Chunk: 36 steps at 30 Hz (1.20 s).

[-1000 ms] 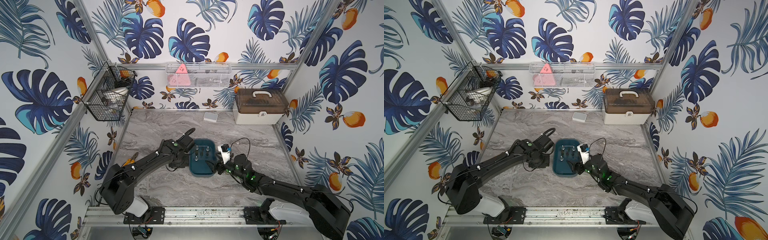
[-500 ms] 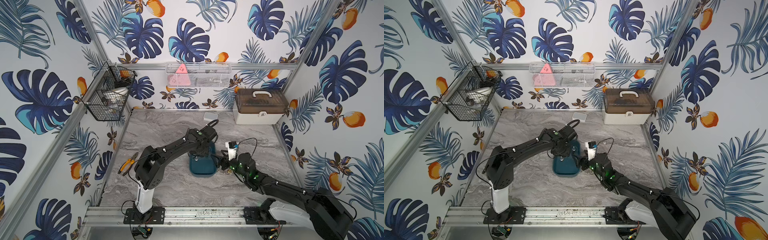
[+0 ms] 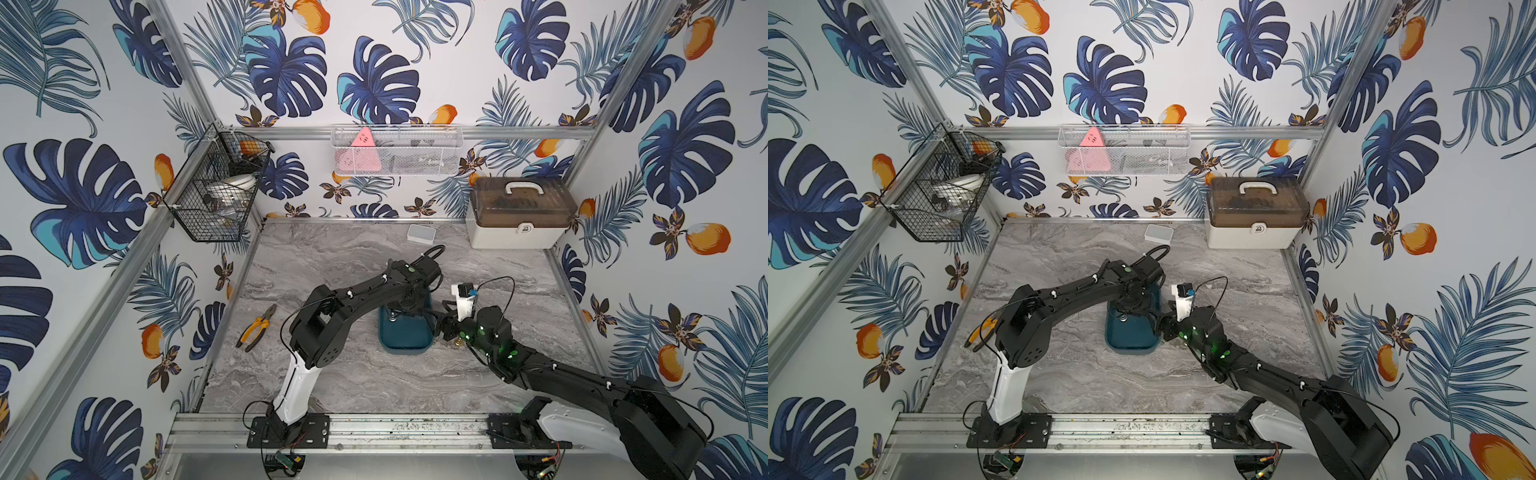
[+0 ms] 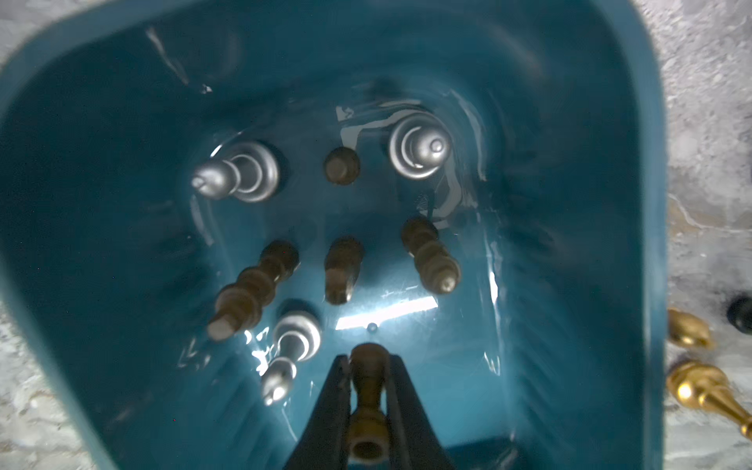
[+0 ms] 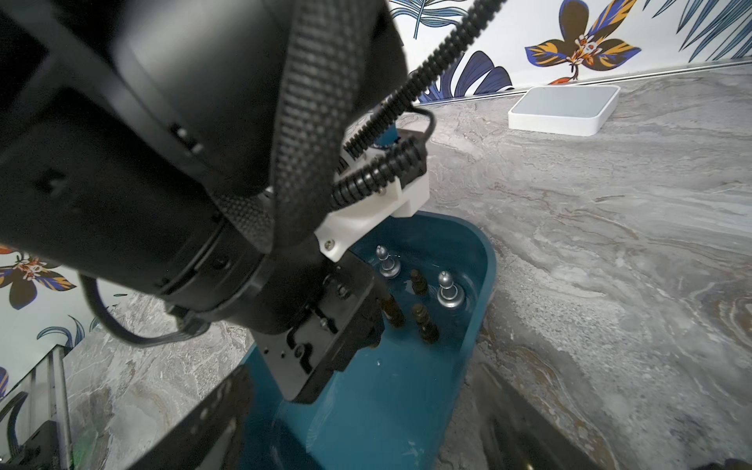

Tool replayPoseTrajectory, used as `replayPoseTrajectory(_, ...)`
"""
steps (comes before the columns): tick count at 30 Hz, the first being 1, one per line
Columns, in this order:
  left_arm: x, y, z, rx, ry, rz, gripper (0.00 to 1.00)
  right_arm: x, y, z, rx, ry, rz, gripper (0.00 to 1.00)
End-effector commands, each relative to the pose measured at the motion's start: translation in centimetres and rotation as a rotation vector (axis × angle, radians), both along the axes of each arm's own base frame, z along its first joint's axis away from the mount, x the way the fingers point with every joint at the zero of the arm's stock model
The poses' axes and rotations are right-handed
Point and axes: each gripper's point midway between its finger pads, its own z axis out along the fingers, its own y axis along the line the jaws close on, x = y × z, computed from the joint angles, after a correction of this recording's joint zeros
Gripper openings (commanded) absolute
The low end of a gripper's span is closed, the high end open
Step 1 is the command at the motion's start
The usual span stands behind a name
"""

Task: Put the chess pieces into the storage box
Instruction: Place the chess piece in the storage box.

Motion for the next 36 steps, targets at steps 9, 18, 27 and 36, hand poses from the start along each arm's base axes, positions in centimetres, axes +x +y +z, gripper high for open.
replayPoseTrajectory(9,0.3,0.1,-1.3,0.025,-0.003,-0.012,0.10,-0.1,-0.3,0.2,-0.003,-0.015,-0.003,0.86)
replayPoseTrajectory(18,0.3,0.3,-2.1,0.039,0.000,-0.011,0.11,-0.3,-0.3,0.4,-0.001,-0.023,0.001,0.86)
replayPoseTrajectory(27,0.3,0.3,-2.9,0.048,0.012,-0.013,0.12,-0.3,-0.3,0.5,0.000,-0.026,0.001,0.86)
replayPoseTrajectory(36,0.3,0.4,-3.3,0.061,0.014,-0.017,0.13,-0.3,-0.3,0.4,-0.001,-0.025,0.002,0.86)
